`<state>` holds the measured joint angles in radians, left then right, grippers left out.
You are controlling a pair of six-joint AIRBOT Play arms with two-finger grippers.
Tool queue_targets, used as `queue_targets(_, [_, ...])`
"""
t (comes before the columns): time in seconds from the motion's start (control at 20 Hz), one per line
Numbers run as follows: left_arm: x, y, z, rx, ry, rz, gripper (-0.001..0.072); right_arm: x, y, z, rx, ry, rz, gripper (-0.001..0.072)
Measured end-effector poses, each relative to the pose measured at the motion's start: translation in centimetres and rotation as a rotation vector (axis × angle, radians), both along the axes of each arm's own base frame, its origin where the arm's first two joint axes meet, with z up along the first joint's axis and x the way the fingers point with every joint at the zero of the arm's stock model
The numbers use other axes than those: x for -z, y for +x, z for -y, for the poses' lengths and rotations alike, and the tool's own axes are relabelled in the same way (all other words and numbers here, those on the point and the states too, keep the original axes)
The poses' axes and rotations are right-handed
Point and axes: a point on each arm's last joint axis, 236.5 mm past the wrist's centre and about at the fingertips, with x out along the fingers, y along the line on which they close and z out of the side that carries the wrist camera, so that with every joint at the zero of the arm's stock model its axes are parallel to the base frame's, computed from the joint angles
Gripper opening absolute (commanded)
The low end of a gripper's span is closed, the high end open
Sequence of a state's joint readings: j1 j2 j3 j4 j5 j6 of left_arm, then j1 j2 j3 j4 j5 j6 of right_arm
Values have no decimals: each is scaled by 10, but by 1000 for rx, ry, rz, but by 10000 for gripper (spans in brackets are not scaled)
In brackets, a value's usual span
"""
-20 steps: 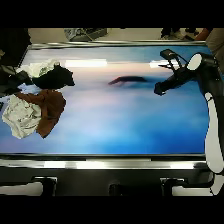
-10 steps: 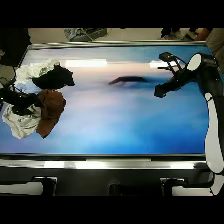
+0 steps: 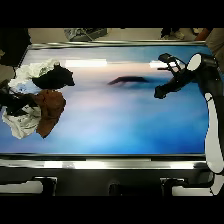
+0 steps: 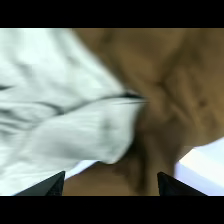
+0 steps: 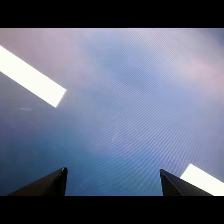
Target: Fold the shirts.
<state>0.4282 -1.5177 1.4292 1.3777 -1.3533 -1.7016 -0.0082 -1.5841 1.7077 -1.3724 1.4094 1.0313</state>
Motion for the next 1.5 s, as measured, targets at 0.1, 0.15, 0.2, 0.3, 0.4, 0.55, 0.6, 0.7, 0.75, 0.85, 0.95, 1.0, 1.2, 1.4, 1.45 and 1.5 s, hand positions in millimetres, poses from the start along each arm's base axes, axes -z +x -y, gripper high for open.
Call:
queue_targets(0.1, [0, -23, -30, -74, -6, -18, 717, 0, -1, 0, -1, 1, -5, 669])
queue_targets(0.15, [2, -36, -43, -106, -18, -23, 717, 0, -1, -1, -2, 2, -6, 669])
queue_targets(0.2, [6, -51, -55, -135, -41, -32, 717, 1, -2, -1, -2, 2, -10, 669])
queue_targets(0.3, [17, -80, -72, -197, -105, -34, 718, 1, -5, -2, -5, 8, -20, 669])
queue_targets(0.4, [31, -108, -83, -264, -187, -19, 718, 1, -8, -5, -9, 18, -33, 669])
queue_targets(0.55, [54, -136, -89, -346, -296, 49, 718, 1, -12, -10, -16, 42, -49, 669])
queue_targets(0.6, [61, -141, -89, -363, -317, 73, 718, 0, -12, -12, -18, 51, -51, 669])
queue_targets(0.7, [76, -148, -86, -381, -351, 109, 718, -1, -14, -17, -23, 72, -57, 669])
queue_targets(0.75, [82, -147, -81, -379, -372, 132, 718, -1, -15, -20, -25, 85, -60, 669])
queue_targets(0.85, [85, -138, -72, -376, -421, 204, 718, -2, -18, -25, -32, 106, -73, 668])
queue_targets(0.95, [84, -123, -68, -361, -442, 281, 717, -2, -22, -29, -39, 120, -89, 668])
queue_targets(1.0, [82, -116, -67, -350, -446, 317, 718, -2, -23, -30, -41, 126, -94, 668])
queue_targets(1.2, [78, -87, -64, -321, -420, 408, 718, -3, -28, -33, -48, 137, -111, 668])
queue_targets(1.4, [76, -50, -65, -332, -353, 483, 717, -2, -32, -34, -54, 140, -131, 668])
queue_targets(1.45, [74, -39, -67, -344, -333, 505, 715, -2, -34, -34, -55, 141, -136, 668])
queue_targets(1.5, [74, -30, -66, -351, -315, 520, 668, -2, -34, -34, -57, 140, -139, 668])
